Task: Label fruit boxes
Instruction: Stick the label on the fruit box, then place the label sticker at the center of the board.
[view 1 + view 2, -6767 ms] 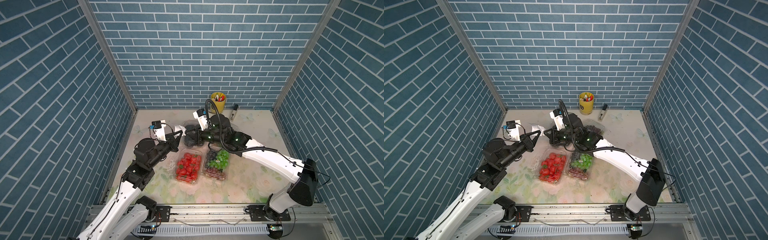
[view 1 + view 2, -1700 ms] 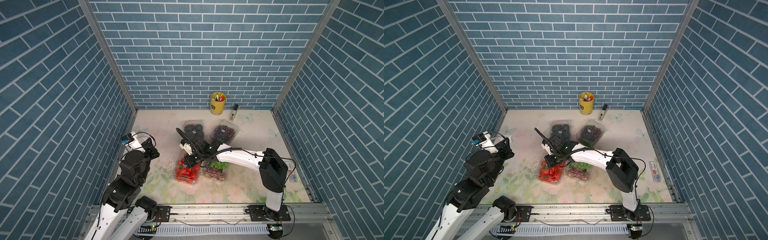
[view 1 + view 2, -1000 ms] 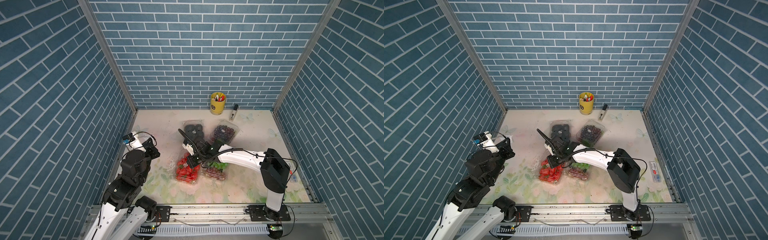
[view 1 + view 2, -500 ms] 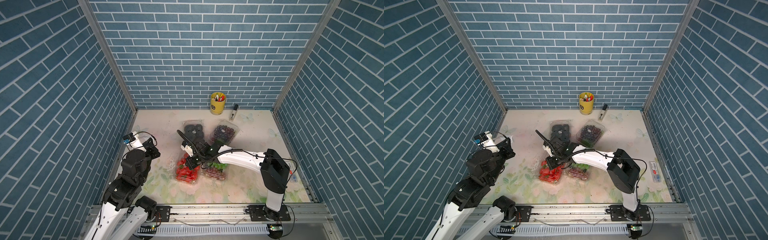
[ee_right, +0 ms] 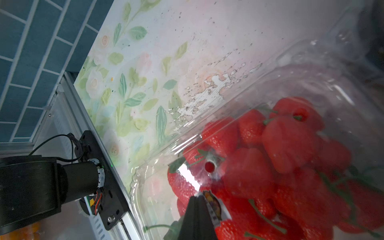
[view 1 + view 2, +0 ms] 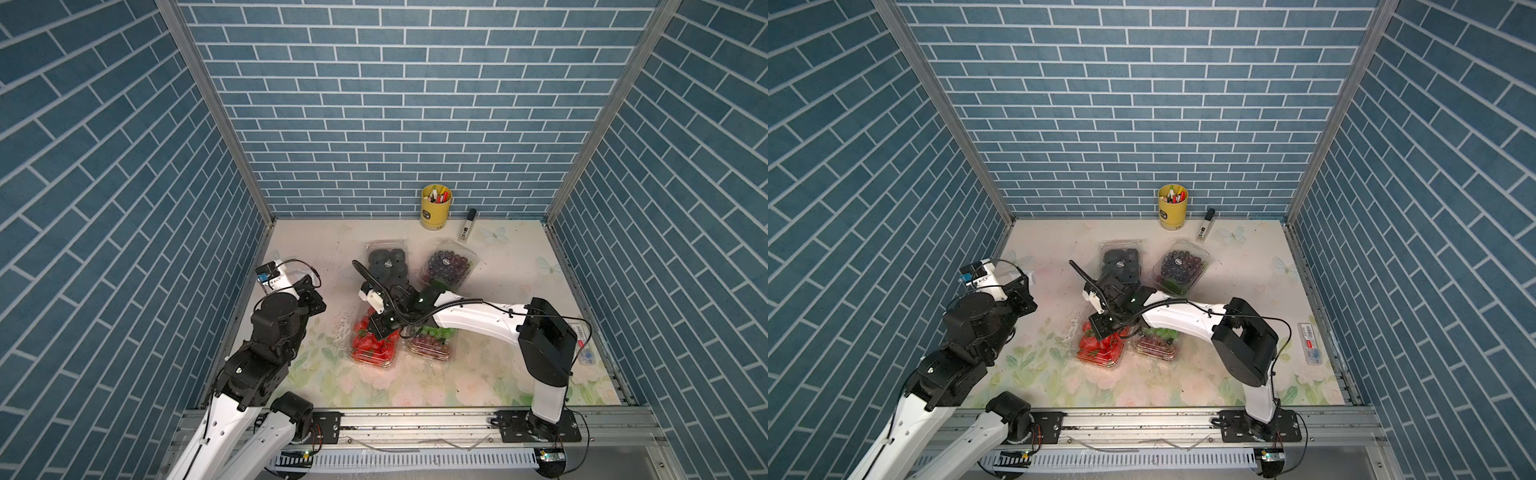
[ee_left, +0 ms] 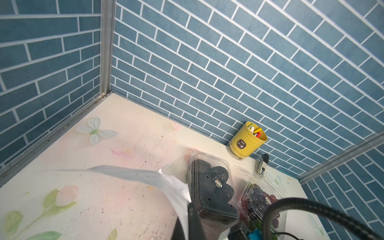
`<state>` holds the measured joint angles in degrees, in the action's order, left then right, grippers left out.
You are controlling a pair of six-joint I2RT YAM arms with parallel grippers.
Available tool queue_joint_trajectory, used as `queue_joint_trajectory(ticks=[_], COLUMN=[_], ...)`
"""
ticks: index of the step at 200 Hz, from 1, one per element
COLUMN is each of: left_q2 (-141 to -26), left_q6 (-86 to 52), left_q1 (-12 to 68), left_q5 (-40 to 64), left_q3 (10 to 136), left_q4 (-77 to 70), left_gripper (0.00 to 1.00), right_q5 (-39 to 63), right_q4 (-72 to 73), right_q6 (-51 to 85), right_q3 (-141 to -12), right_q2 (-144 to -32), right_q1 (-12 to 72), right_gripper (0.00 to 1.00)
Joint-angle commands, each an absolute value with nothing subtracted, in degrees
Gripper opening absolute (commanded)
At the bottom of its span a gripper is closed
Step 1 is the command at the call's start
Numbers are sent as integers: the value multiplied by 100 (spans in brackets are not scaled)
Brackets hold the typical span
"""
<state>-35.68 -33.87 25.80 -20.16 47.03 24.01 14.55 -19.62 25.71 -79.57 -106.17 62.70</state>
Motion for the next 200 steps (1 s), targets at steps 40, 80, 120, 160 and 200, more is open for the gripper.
queue_joint_trajectory(ticks=[40, 80, 120, 160, 200], left_q2=[-5049, -5981, -7087, -7767, -7206], left_q6=[-3606, -4033, -4137, -4204, -4323], left_q1=[1965, 1102, 923, 915, 923], left_q5=[-900, 162, 479, 720, 500], left_q3=[4604, 4024, 3758, 3842, 3537], left_q4=[1854, 722, -71, -237, 168], left_gripper=[0, 2, 5, 14, 17], right_q5=[53, -609, -1544, -2253, -2326], right_q4=[-1710, -1698, -1647, -1514, -1331], right_q6=[2667, 2664, 2399, 2258, 2355], right_q3=[-6767, -5658, -4787, -4355, -4159], right_q2=[-8834, -7597, -6561, -5951, -5568], right_q1=[5784, 5021, 4256, 3500, 2974], right_gripper=[0, 4, 10, 34, 42])
